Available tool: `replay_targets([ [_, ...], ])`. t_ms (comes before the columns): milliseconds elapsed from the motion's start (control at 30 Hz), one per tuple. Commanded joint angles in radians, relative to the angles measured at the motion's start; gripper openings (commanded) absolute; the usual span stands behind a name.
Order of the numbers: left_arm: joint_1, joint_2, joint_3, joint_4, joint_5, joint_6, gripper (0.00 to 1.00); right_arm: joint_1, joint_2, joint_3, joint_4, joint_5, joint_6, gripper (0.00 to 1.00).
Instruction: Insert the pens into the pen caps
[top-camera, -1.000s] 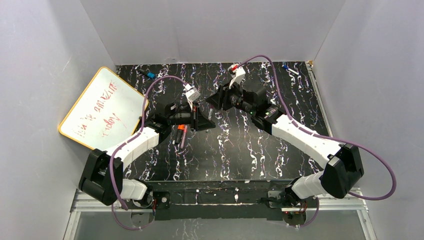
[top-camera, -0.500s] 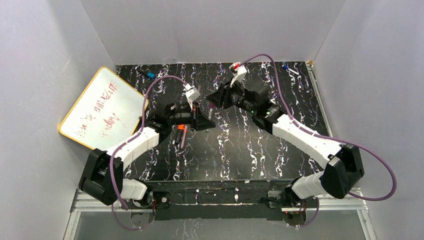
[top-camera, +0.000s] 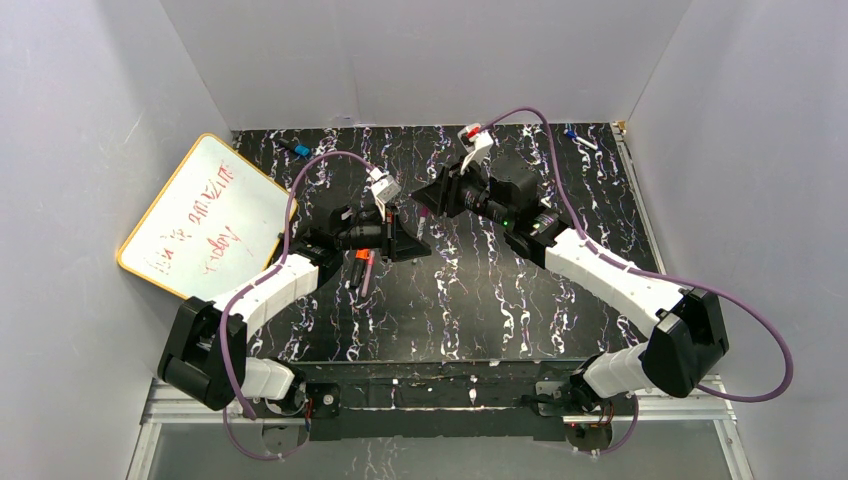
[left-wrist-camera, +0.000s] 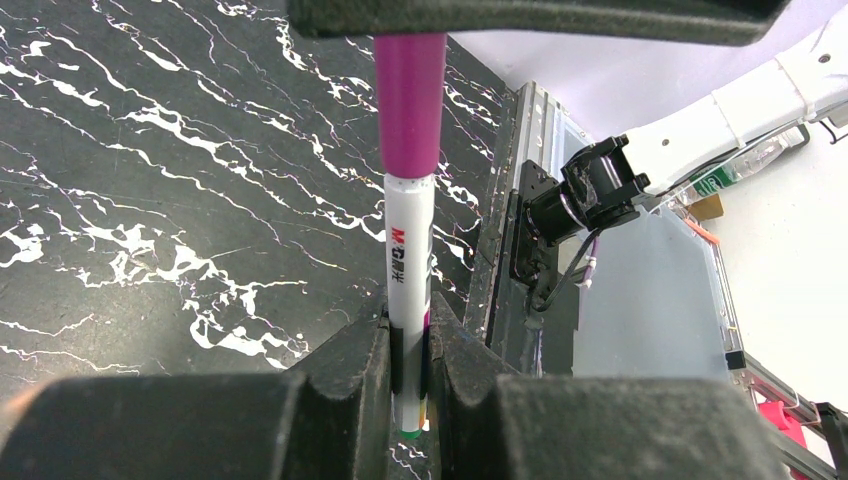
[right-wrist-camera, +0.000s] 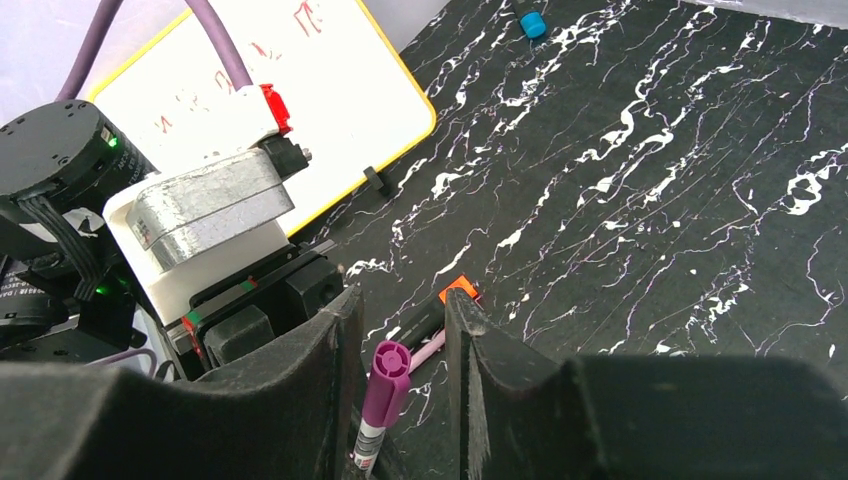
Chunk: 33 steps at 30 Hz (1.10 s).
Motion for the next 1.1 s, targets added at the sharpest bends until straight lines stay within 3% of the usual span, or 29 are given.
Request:
replay_targets([
  [0,-0.002,-0.009,-0.009,0.013,0.02,0.004,0.0,-0.004,-0.035,0.044,0.047,-0.023,-0.001,0.42],
  [233,-0.002,-0.015,-0.004,0.005,0.014,0.009,0.0,-0.004,-0.035,0.054,0.03,-0.044,0.002,0.27],
  [433,-0.002,-0.014,0.006,-0.014,0.006,0.026,0.0,-0.005,-0.036,0.07,-0.041,-0.078,-0.011,0.02],
  [1067,0.004,0.03,0.142,-0.176,-0.005,0.134,0.0,0.002,-0.073,-0.015,-0.141,-0.243,-0.029,0.01],
])
